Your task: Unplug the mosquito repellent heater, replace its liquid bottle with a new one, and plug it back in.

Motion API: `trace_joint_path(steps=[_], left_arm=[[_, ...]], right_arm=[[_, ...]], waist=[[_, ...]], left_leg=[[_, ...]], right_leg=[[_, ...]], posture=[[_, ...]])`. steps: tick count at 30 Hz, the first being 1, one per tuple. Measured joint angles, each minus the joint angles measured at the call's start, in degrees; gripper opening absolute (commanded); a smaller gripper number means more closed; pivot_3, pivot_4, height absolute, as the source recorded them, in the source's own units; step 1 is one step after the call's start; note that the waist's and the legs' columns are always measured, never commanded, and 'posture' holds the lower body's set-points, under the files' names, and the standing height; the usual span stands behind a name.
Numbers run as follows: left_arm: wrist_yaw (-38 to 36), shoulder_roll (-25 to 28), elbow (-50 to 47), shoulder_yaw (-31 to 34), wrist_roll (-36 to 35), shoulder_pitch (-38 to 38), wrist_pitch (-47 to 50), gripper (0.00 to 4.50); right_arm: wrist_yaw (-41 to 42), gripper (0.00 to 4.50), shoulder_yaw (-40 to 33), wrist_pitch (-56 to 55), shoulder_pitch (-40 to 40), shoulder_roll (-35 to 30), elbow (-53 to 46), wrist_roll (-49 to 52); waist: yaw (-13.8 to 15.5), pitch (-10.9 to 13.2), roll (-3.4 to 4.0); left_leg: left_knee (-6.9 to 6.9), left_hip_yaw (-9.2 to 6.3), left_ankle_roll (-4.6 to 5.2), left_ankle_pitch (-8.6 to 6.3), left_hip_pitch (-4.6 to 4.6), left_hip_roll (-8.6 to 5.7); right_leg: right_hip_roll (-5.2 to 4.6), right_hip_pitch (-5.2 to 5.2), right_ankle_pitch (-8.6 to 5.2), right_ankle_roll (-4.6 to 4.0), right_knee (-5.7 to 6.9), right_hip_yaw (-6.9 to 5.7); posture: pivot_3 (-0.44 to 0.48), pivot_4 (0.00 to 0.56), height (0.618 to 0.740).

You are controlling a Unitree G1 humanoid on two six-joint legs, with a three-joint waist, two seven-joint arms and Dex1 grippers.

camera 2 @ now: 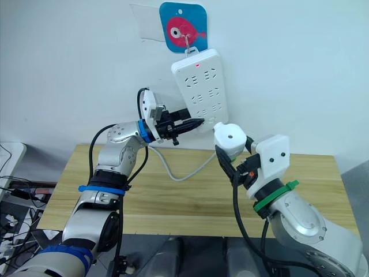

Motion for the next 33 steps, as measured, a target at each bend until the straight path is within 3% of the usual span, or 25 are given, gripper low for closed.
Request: trace_joint_path(steps=[5,18,33], left_arm=[[0.05,0.01,-0.32,0.04,0.00,0.02,0.78,1.32],[0.22,-0.10,-1.51,-0.08,0.08,0.25,1.90,1.32],[0.30,-0.06,-1.76,0.01,0.18,0.34,2.14,1.32]], right_arm=[[0.27,2.89,1.80,1.99,-0.96,3.09,0.01,-3.99],[-0.49,2.89,0.48,12.12,-12.83,14.13,6.92,-10.85],[2.75,2.89,-1.98,16.77,-12.17,20.40,7.05,-13.95]], waist=[[-0.01,0.00,0.00],[0.03,0.01,0.00],[-0.02,0.01,0.00]], left_leg=[[0.00,-0.01,0.00,0.00,0.00,0.01],[0.00,-0.02,0.00,0.00,-0.02,0.00],[-0.01,-0.03,0.02,-0.01,-0.01,0.01]], right_leg=[[0.00,0.00,0.00,0.00,0.01,0.00],[-0.01,-0.02,0.00,0.00,0.00,-0.02],[0.00,-0.03,0.00,0.00,0.01,-0.03]], posture=[[0.040,0.245,0.740],[0.041,0.258,0.740],[0.053,0.272,0.740]])
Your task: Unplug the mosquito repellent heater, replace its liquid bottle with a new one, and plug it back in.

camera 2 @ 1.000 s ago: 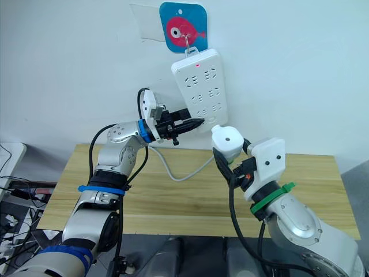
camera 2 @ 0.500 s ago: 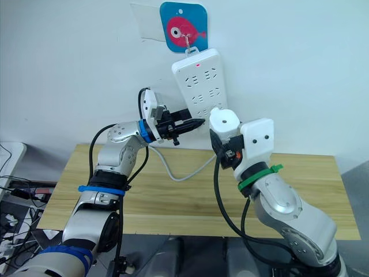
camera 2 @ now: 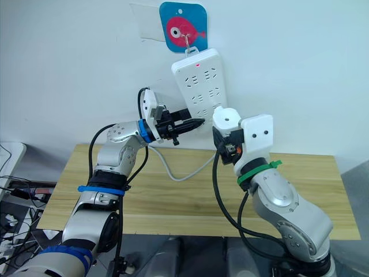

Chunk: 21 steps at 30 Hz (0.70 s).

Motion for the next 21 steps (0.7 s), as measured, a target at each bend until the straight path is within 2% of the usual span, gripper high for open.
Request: trace_joint_path(steps=[21], left_arm=[[0.19,-0.10,-0.90,0.05,0.09,0.61,0.12,1.32]], right_arm=[[3.98,2.89,-3.41,0.97,-0.77,10.23,3.60,-2.37]], waist=[[-0.09,0.01,0.01]], left_leg=[[-0.04,0.00,0.00,0.00,0.00,0.01]], right_leg=[[0.02,-0.04,0.00,0.00,-0.01,0.01]], posture=[[0.059,0.267,0.740]])
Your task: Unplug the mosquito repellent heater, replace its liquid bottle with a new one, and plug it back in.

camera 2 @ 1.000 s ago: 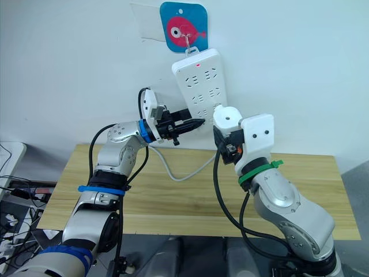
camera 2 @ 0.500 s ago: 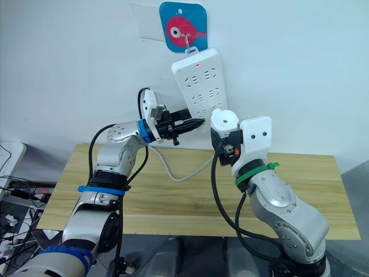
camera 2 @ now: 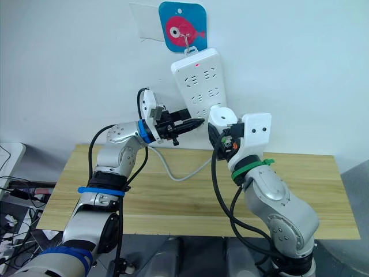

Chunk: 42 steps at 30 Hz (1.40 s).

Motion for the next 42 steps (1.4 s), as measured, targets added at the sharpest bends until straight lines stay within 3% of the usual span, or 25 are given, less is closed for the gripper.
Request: trace_joint_path(steps=[5,28,33,39,42], left_arm=[[0.05,0.08,-0.07,0.09,0.00,0.06,0.00,1.32],[0.66,0.87,-0.06,2.34,0.36,1.03,0.97,1.32],[0.50,-0.89,-1.48,1.36,0.04,1.22,0.88,1.32],[-0.38,-0.44,-1.22,0.76,0.28,0.72,-1.31,1.32],[-0.43,-0.38,0.12,0.36,0.38,0.12,-2.05,1.32]], right_arm=[[2.77,2.89,0.11,0.00,-1.02,-2.01,0.96,-1.79],[9.37,2.89,2.26,-3.26,-5.07,0.04,8.78,-9.10],[9.46,4.47,2.02,-3.85,-6.73,0.46,11.49,-10.91],[10.12,4.47,-0.11,-0.42,-3.80,-0.63,5.91,-9.96],[9.81,4.47,-0.43,4.35,-0.03,-0.81,-1.83,-7.86]], waist=[[-0.06,0.00,0.00],[-1.51,0.00,0.00],[-0.96,-0.01,-0.01],[0.14,-0.01,-0.01],[0.18,-0.01,-0.01]], left_leg=[[0.00,0.00,0.00,0.00,0.01,0.01],[0.14,0.05,0.07,0.17,0.15,0.13],[0.10,0.04,0.06,0.17,0.07,0.12],[-0.07,0.07,-0.06,0.23,-0.75,0.08],[-0.06,0.03,-0.07,0.23,-0.80,0.05]], right_leg=[[0.01,-0.01,0.00,0.00,0.02,0.00],[0.18,-0.07,0.18,-0.15,0.41,0.15],[0.17,-0.11,0.18,-0.15,0.37,0.11],[0.01,-0.73,0.14,-0.14,-0.13,-0.04],[-0.03,-0.75,0.14,-0.14,-0.15,-0.10]], posture=[[0.058,0.267,0.740],[0.071,0.253,0.740],[0.076,0.249,0.740],[0.067,0.250,0.740],[0.057,0.255,0.740]])
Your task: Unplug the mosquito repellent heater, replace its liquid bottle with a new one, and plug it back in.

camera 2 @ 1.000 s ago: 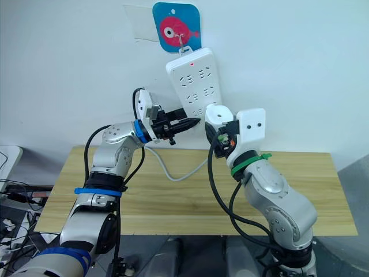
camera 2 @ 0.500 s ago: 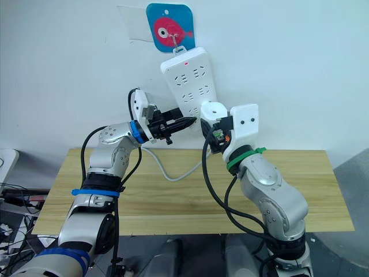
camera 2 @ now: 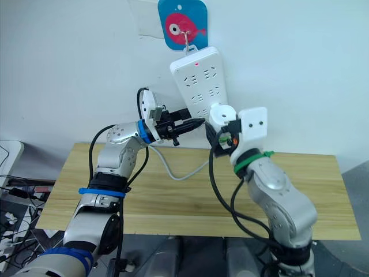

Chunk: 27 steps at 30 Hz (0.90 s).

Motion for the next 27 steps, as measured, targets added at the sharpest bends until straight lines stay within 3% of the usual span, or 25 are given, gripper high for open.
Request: trace_joint_path(steps=[6,10,14,20,21,24,27], left_arm=[[-0.20,0.01,2.06,-0.27,0.05,-0.54,-1.65,1.32],[-0.94,0.30,3.60,-0.37,0.08,-1.49,-2.33,1.32],[-1.71,2.20,5.41,-0.50,1.24,-1.71,-3.19,2.55],[-3.17,7.01,3.35,-0.39,1.57,1.23,-1.63,4.49],[-3.65,8.83,1.13,-0.30,1.30,3.15,-0.81,4.49],[-4.66,12.44,-4.79,0.90,-0.21,7.63,3.02,4.50],[-4.96,16.18,-14.59,2.22,-3.22,12.78,7.26,4.50]], right_arm=[[-0.01,4.47,-3.13,4.68,4.46,-4.15,-8.12,6.18],[-0.38,4.47,-6.54,-0.34,11.00,-16.56,-8.24,17.49],[-0.23,4.50,-9.34,-5.58,14.60,-25.02,-8.28,24.58],[1.96,4.50,-10.71,-8.27,14.79,-28.43,-8.35,26.86],[2.79,4.50,-10.68,-8.58,14.68,-28.66,-8.34,26.84],[4.71,3.89,-10.42,-9.46,14.15,-29.03,-8.19,26.64],[7.05,2.81,-8.81,-10.62,13.30,-29.00,-7.69,25.61]], waist=[[-0.09,0.00,0.00],[-0.03,0.00,-0.01],[-0.34,0.01,-0.02],[-0.68,0.02,-0.02],[-0.77,0.02,-0.02],[-0.21,0.03,-0.01],[0.21,0.03,-0.01]], left_leg=[[0.11,-0.05,0.20,-0.11,0.05,-0.01],[0.12,-0.11,0.22,-0.12,0.04,-0.05],[0.14,-0.13,0.24,-0.12,0.11,-0.02],[0.12,-0.14,0.24,-0.12,0.14,0.07],[0.10,-0.13,0.24,-0.12,0.14,0.08],[0.12,-0.20,0.23,-0.12,0.14,0.09],[0.12,-0.25,0.22,-0.12,0.14,0.08]], right_leg=[[0.03,0.12,0.00,0.00,0.10,-0.05],[-0.02,0.23,0.00,0.00,-0.02,-0.14],[0.04,0.24,0.00,0.00,0.11,-0.14],[0.12,0.22,0.00,0.00,0.17,-0.12],[0.13,0.21,0.00,0.00,0.17,-0.10],[0.13,0.22,0.00,0.00,0.17,-0.16],[0.10,0.26,0.00,0.00,0.12,-0.20]], posture=[[0.048,0.259,0.740],[0.047,0.260,0.740],[0.055,0.263,0.740],[0.099,0.276,0.740],[0.109,0.277,0.740],[0.145,0.278,0.740],[0.186,0.277,0.740]])
